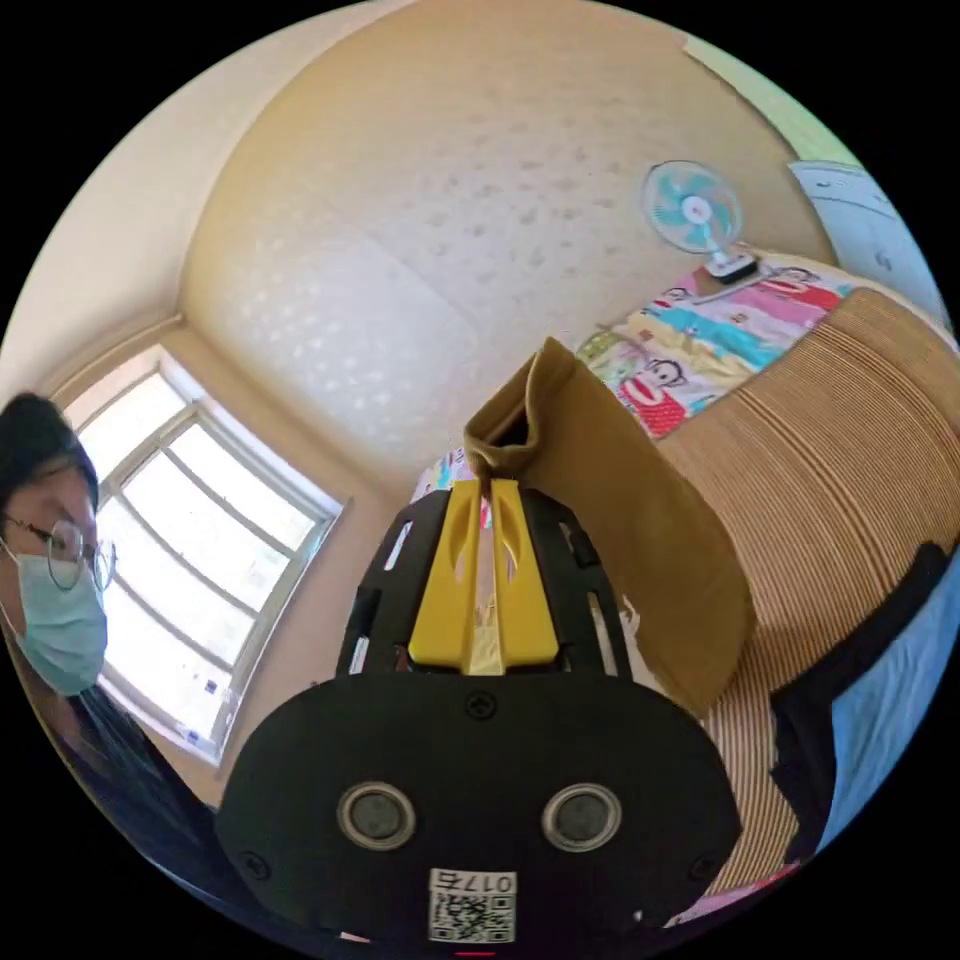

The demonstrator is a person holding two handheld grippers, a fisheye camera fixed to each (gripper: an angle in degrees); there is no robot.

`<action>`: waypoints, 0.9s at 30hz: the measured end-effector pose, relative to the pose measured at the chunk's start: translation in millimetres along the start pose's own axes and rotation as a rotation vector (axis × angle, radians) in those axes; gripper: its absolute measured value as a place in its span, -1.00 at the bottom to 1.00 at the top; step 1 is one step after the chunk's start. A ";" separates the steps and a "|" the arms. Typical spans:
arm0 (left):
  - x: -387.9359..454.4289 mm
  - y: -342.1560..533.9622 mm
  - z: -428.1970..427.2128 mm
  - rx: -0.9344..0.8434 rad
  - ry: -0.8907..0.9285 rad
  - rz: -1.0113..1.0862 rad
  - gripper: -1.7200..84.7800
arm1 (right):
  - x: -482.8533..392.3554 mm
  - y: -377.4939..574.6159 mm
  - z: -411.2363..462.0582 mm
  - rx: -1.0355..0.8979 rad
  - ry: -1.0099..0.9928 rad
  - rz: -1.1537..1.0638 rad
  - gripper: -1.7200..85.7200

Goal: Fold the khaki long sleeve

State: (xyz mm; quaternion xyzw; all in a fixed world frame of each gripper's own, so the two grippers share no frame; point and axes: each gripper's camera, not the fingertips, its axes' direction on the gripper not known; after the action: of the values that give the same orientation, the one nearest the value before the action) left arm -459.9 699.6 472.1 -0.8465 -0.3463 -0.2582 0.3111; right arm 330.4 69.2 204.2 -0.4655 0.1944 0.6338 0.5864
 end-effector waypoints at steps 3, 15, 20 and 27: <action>-2.4 12.3 -6.9 0.014 0.017 -0.016 -0.85 | -61.0 35.0 131.0 -0.172 -0.074 -0.192 -0.91; -82.2 47.9 -31.4 0.107 -0.007 -0.090 -0.77 | 15.8 290.0 204.2 -0.851 0.033 -0.007 -0.86; -115.7 54.2 -59.2 0.116 -0.169 -0.007 -0.69 | 94.2 316.8 34.6 -0.842 0.387 0.183 -0.80; -131.4 62.9 -39.9 -0.085 -0.005 0.134 -0.66 | 140.8 387.5 -32.6 -1.111 0.311 0.355 -0.67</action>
State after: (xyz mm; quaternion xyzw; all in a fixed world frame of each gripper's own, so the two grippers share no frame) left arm -504.1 579.9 391.4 -0.8809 -0.2782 -0.2492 0.2906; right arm 1.0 30.8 -43.0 -0.7498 -0.0076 0.6532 0.1054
